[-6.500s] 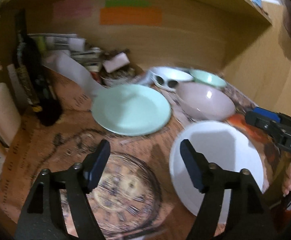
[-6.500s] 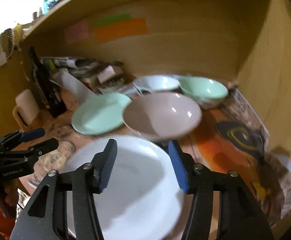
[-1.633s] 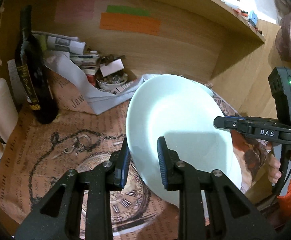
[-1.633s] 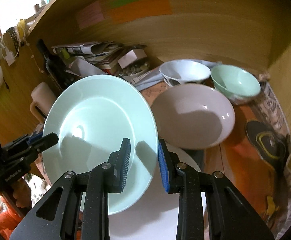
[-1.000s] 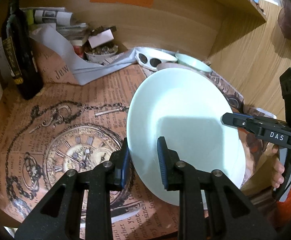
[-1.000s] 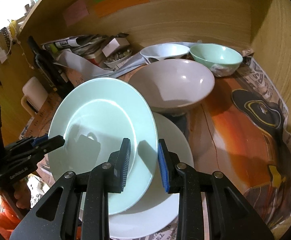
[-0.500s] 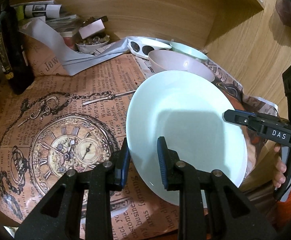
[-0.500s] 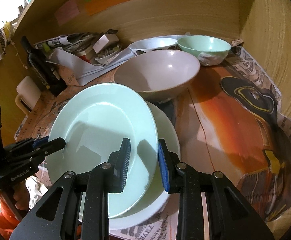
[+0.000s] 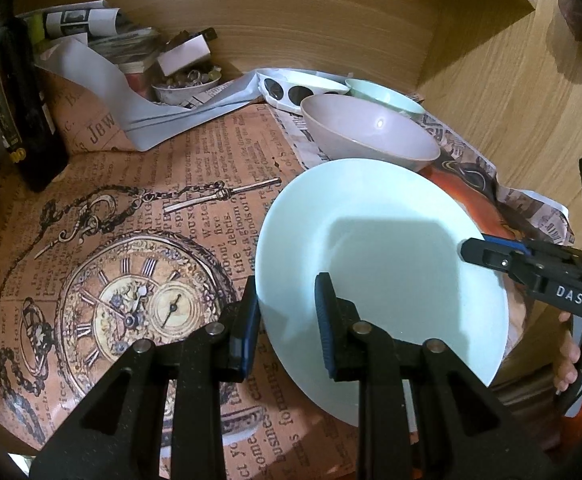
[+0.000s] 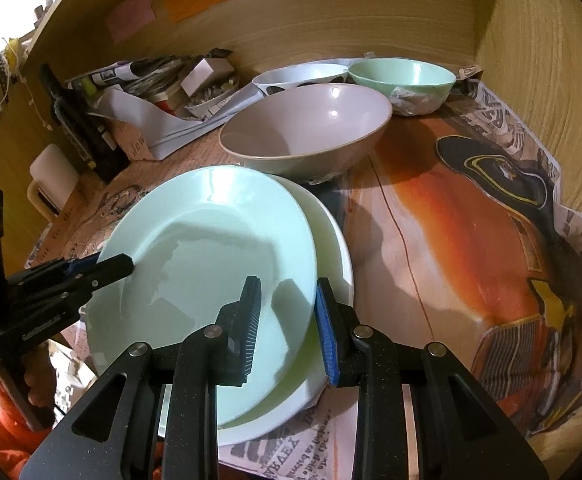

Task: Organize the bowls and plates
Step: 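Lower the mint green plate onto the white plate and open both tools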

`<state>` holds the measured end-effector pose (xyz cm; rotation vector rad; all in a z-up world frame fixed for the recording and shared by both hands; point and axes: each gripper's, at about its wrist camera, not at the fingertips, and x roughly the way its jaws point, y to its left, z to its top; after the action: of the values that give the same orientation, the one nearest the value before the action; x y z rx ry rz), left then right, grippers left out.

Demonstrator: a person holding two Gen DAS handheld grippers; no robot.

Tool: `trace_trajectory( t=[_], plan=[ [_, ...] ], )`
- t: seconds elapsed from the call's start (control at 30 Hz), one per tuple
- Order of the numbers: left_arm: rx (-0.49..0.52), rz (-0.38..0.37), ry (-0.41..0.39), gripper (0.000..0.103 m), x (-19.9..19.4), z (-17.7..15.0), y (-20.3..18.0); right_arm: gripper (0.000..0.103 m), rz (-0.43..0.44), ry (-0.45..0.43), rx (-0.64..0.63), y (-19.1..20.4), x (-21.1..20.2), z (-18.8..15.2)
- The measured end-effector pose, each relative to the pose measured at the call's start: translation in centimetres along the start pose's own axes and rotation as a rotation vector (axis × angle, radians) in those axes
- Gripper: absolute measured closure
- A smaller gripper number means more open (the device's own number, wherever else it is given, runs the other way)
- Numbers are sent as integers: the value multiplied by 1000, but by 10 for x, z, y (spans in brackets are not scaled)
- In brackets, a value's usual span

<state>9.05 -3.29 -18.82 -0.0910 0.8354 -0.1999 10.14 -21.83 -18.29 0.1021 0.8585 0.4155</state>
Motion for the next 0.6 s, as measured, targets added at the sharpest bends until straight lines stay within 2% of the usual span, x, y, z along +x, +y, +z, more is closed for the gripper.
trace_trajectory(
  t=[0.17,0.4,0.6],
  plan=[
    [8,10,12,75,6,2,-2,78,-8,-8,-5,1,-2,-1],
    [67,68,-7,72,9,1,-12,78,-31,-19,-35,3,-7,-6],
    [71,52,-1,68,9,2,-7,78,-62,-29,-61,7,-8,-7]
  ],
)
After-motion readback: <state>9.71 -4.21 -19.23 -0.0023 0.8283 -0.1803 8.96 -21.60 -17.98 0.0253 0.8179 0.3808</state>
